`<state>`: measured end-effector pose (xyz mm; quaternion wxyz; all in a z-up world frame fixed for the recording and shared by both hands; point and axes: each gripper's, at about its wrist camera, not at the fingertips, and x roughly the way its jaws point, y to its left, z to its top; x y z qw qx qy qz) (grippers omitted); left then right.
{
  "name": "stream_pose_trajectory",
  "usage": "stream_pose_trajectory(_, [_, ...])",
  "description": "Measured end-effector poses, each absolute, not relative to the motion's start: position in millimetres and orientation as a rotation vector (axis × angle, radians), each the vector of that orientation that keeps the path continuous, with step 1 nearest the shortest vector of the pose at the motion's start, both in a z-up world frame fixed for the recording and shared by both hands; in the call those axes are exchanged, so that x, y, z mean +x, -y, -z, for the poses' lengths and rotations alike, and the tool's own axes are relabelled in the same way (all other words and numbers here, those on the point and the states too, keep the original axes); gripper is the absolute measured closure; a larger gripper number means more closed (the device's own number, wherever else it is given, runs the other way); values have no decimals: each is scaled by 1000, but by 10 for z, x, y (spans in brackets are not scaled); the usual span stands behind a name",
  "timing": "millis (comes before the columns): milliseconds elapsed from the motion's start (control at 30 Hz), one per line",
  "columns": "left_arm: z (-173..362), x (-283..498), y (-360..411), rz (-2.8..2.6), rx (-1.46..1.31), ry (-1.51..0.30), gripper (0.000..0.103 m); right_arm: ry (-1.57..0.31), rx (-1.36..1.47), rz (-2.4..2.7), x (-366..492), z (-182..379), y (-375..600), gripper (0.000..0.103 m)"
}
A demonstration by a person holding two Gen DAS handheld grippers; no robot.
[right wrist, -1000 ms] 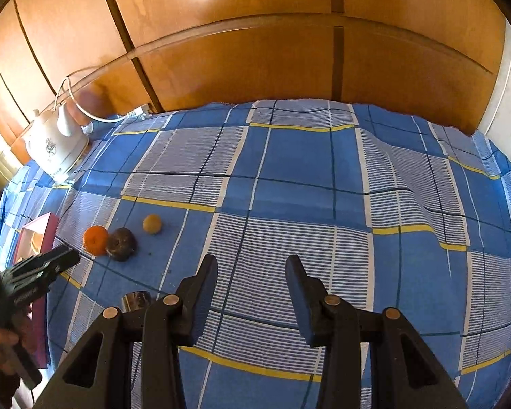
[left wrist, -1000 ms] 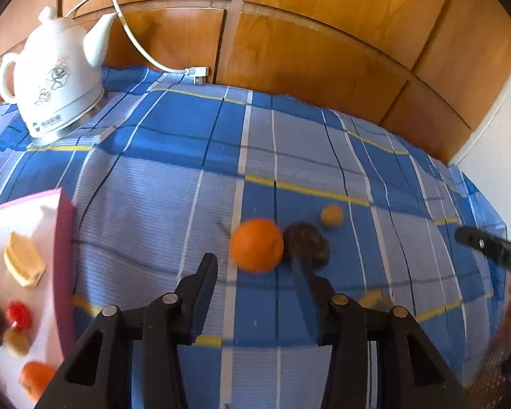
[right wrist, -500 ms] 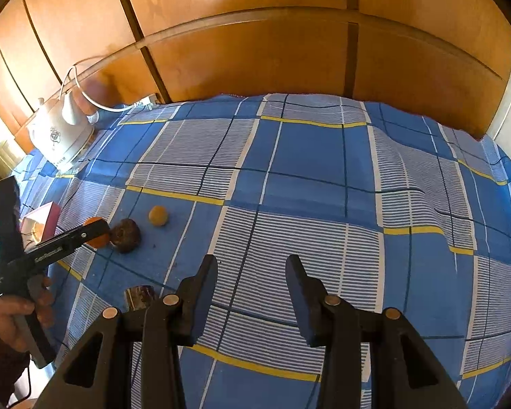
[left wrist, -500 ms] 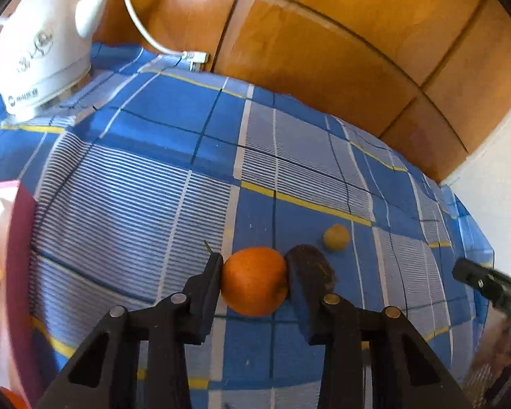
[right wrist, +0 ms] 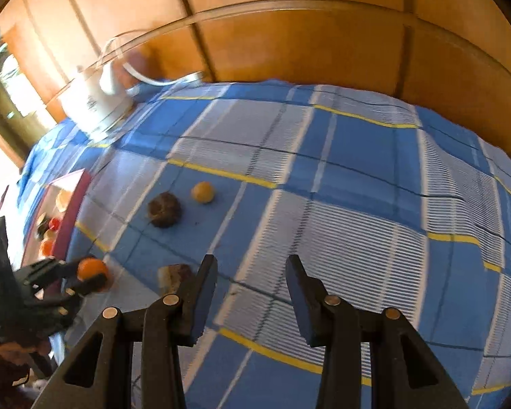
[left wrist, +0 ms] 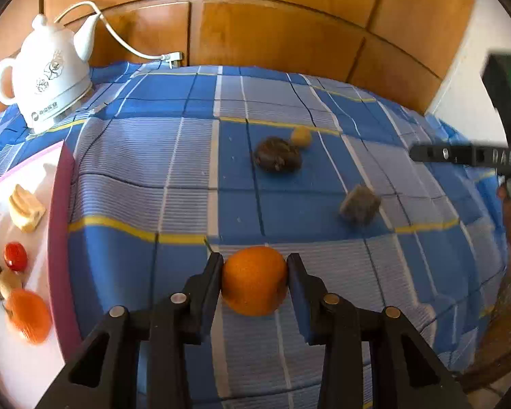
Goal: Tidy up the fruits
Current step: 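Carry the orange toward the tray with the left tool while the right tool grasps the dark stump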
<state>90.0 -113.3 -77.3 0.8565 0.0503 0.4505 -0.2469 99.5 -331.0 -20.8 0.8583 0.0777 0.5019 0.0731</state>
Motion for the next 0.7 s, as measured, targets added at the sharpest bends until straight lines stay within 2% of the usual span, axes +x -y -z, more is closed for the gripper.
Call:
stream_pose_trajectory(100, [763, 850, 1170, 521, 130, -930, 64, -1057, 165, -223, 993, 225, 3185, 55])
stream_pose_trajectory(200, [783, 855, 1182, 518, 131, -927, 64, -1071, 144, -268, 989, 265, 3044, 45])
stream_pose_trajectory(700, [873, 861, 1146, 516, 81, -970, 64, -1121, -103, -291, 1043, 614, 2495, 44])
